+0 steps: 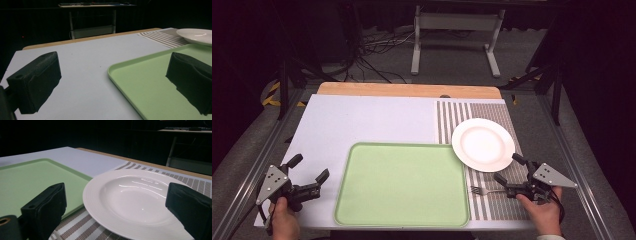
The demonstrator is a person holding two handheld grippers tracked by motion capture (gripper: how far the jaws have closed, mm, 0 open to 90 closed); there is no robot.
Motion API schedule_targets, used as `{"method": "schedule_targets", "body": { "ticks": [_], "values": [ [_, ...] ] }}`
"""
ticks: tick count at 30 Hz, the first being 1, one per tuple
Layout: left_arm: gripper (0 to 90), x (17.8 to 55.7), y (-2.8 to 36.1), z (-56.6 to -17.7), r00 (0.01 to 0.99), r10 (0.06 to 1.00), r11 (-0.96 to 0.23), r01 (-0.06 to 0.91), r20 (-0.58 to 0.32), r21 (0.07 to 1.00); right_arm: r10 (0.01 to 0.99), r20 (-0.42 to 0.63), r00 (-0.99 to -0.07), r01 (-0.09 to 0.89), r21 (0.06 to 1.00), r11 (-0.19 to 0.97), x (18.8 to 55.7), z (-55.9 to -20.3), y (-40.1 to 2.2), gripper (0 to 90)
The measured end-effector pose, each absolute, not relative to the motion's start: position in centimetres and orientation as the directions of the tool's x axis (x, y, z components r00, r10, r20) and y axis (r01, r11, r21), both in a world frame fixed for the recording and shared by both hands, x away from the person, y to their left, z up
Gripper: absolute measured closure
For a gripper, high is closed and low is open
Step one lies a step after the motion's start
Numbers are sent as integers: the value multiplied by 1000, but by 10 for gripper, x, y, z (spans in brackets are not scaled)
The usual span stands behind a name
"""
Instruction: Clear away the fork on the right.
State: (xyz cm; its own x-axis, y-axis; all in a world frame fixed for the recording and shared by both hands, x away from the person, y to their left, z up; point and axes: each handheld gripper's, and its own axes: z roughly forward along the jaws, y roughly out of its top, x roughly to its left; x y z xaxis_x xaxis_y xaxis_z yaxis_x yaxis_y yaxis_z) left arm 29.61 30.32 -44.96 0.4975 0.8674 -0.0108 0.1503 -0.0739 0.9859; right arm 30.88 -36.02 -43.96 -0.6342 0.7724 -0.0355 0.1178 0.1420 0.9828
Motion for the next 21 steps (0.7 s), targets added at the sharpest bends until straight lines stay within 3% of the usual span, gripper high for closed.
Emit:
{"method": "schedule_targets", "body": {
  "ticks": [21],
  "values": [
    [3, 299, 301, -448, 497, 868, -74, 150, -11, 986, 771, -20, -637, 129, 983, 132, 308, -438, -362, 33]
  ]
}}
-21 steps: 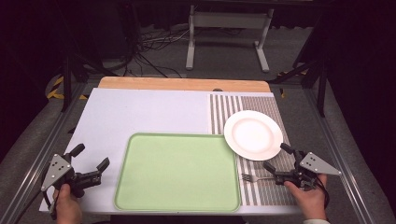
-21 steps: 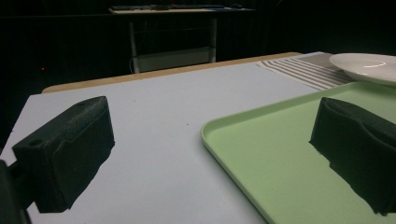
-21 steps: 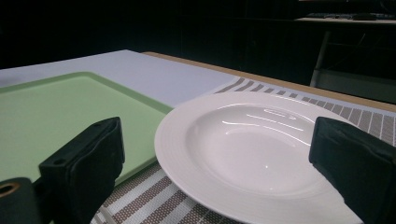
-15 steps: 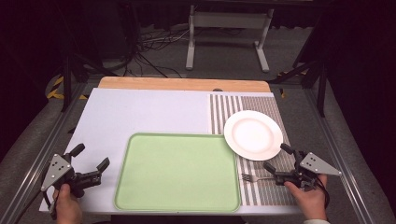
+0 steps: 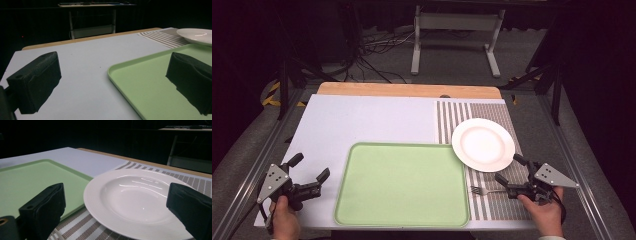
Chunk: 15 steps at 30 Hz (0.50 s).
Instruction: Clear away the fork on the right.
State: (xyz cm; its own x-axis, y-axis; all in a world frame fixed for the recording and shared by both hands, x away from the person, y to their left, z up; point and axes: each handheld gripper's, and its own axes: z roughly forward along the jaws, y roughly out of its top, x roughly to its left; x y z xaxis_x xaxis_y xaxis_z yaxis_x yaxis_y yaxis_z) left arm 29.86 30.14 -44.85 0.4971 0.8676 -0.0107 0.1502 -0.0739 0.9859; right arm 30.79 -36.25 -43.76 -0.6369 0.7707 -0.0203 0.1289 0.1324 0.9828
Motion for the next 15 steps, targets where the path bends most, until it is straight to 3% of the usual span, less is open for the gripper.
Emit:
{"method": "schedule_targets", "body": {
  "ticks": [9, 15],
  "values": [
    [3, 299, 302, -448, 495, 869, -74, 152, -11, 986, 728, -29, -685, 120, 981, 151, 320, -413, -351, 26],
    [3, 298, 302, -448, 493, 870, -75, 154, -10, 985, 690, -40, -722, 159, 962, 222, 327, -405, -345, 21]
  ]
}}
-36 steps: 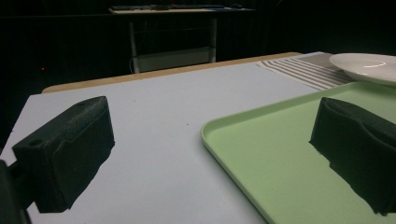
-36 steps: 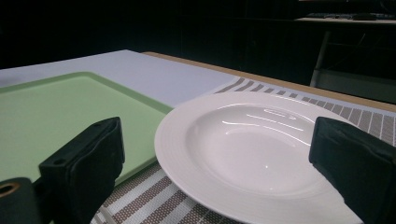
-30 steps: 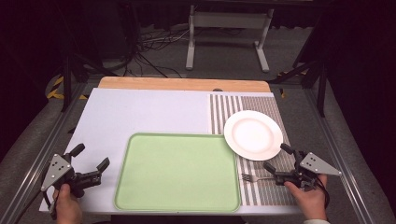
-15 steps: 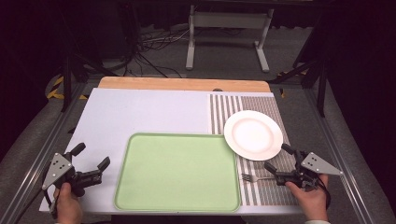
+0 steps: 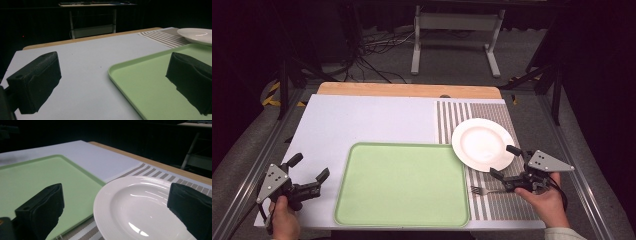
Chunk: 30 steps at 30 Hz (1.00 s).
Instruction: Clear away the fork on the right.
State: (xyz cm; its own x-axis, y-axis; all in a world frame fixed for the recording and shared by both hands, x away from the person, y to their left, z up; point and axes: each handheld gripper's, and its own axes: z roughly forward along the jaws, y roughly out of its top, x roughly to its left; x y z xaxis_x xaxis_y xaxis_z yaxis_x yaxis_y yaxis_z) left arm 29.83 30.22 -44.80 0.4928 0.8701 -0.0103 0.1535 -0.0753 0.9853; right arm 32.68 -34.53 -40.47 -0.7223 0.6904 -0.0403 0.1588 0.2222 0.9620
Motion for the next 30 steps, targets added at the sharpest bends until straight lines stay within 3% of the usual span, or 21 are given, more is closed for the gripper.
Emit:
{"method": "schedule_targets", "body": {
  "ticks": [17, 30],
  "values": [
    [3, 299, 302, -448, 500, 866, -86, 159, -5, 984, 510, -175, -842, 186, 794, 579, 337, -373, -335, 139],
    [3, 300, 302, -448, 499, 867, -86, 163, -7, 983, 393, -204, -897, 198, 610, 767, 348, -363, -325, 149]
  ]
}}
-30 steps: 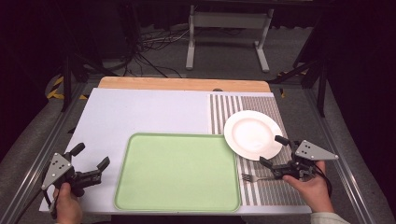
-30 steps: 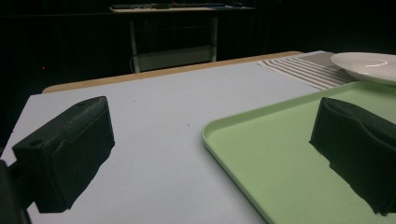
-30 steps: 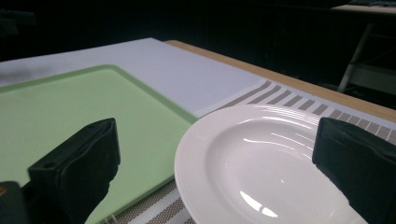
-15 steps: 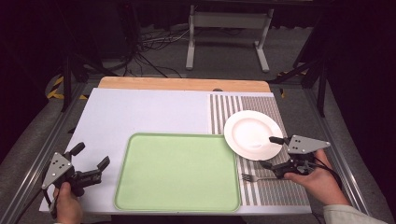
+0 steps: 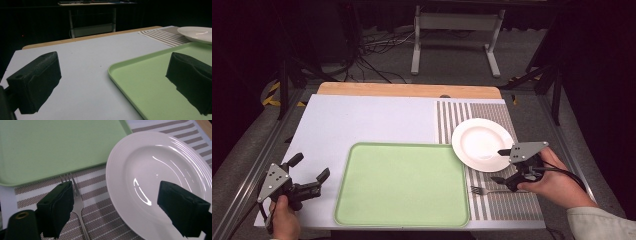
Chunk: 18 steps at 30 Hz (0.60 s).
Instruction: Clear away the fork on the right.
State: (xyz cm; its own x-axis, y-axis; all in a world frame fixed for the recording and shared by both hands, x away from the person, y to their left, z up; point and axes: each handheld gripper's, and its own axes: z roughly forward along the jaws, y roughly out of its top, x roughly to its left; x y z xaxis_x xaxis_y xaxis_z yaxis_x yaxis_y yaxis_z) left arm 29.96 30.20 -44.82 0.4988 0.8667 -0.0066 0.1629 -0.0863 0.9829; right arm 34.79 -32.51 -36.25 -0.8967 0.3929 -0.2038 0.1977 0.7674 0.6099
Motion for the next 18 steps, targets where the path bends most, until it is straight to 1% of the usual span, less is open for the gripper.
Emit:
{"method": "schedule_targets", "body": {
  "ticks": [7, 18],
  "values": [
    [3, 300, 302, -448, 501, 865, -87, 163, -6, 983, 345, -196, -918, 199, 525, 828, 350, -362, -321, 151],
    [3, 300, 302, -448, 508, 861, -91, 164, -6, 982, 297, -182, -937, 192, 439, 878, 354, -363, -314, 151]
  ]
}}
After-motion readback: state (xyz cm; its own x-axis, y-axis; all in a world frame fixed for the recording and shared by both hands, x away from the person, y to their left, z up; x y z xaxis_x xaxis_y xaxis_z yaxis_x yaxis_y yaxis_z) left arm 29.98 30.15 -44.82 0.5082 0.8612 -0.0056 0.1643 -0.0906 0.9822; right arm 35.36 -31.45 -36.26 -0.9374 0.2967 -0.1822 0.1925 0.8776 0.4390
